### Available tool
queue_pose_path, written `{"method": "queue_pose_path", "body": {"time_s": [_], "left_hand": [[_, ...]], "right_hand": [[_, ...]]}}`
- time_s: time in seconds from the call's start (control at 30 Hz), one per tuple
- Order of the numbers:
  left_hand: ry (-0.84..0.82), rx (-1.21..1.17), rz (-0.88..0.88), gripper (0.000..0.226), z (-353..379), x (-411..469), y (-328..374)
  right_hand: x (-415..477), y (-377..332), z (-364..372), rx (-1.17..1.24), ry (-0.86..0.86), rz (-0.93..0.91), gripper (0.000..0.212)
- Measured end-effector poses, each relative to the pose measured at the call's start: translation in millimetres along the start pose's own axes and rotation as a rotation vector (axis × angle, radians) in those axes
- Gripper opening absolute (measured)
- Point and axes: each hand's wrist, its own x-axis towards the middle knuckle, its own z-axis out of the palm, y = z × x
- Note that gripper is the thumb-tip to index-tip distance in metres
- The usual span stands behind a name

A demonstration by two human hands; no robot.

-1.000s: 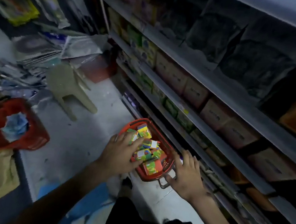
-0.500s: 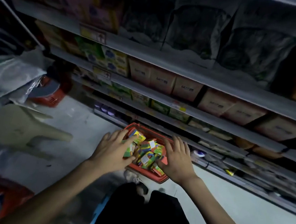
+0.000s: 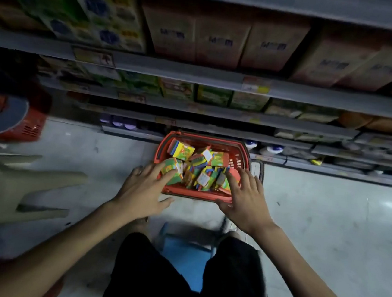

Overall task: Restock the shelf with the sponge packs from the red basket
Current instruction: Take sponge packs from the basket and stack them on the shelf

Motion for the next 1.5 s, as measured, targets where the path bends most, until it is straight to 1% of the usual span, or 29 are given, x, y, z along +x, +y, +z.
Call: {"method": "queue_pose_path", "body": {"time_s": [0.07,0.1,0.17,0.3,0.43,0.5,0.63,0.73,0.87,0.97,1.07,1.17,1.23,1.33,1.43,1.5], "left_hand": [[-0.054,0.015,0.060,0.080,38,19,-25],[-0.068,0.023,0.087,0.081,58,29,-37],[-0.074,0.022,0.109,0.083,98,46,-59],[-0.045,-0.007,0.106,0.078,173,87,-83],[0.029,-0.103,0.085,0.069,258,141,-85],[0.097,-0.149,0.074,0.069,296,167,-77],[0.261,-0.113,0.136,0.075,353,216,-63],[0.359,-0.060,0.181,0.076,369,251,-59],[0.416,0.085,0.258,0.078,379,277,-68],[0.477,0.149,0.223,0.080,378,281,-63],[0.558,0.161,0.181,0.078,367,274,-42],[0.566,0.068,0.116,0.075,361,249,-12],[0.621,0.038,0.067,0.074,362,228,5],[0.611,0.050,0.066,0.075,366,192,17],[0.602,0.039,0.053,0.078,351,156,15],[0.604,0.073,0.043,0.079,336,140,10]], "right_hand": [[17,-16,33,0.007,0.005,0.038,0.084],[26,-23,50,0.023,-0.018,0.056,0.084],[47,-34,89,0.053,-0.069,0.085,0.080],[87,-36,165,0.092,-0.056,0.122,0.075],[135,-17,250,0.075,-0.042,0.097,0.077],[157,-7,289,0.060,0.018,0.041,0.075],[197,27,346,0.041,0.163,-0.074,0.066],[217,52,373,0.031,0.301,-0.159,0.059],[236,62,387,0.034,0.376,-0.223,0.048],[235,60,392,0.000,0.480,-0.257,0.044],[216,65,397,0.005,0.557,-0.205,0.043],[184,64,397,0.072,0.595,-0.094,0.038],[166,60,390,0.108,0.609,-0.033,0.039],[149,48,379,0.078,0.579,-0.020,0.047],[127,36,356,0.027,0.590,-0.009,0.047],[114,30,342,-0.015,0.595,-0.011,0.047]]}}
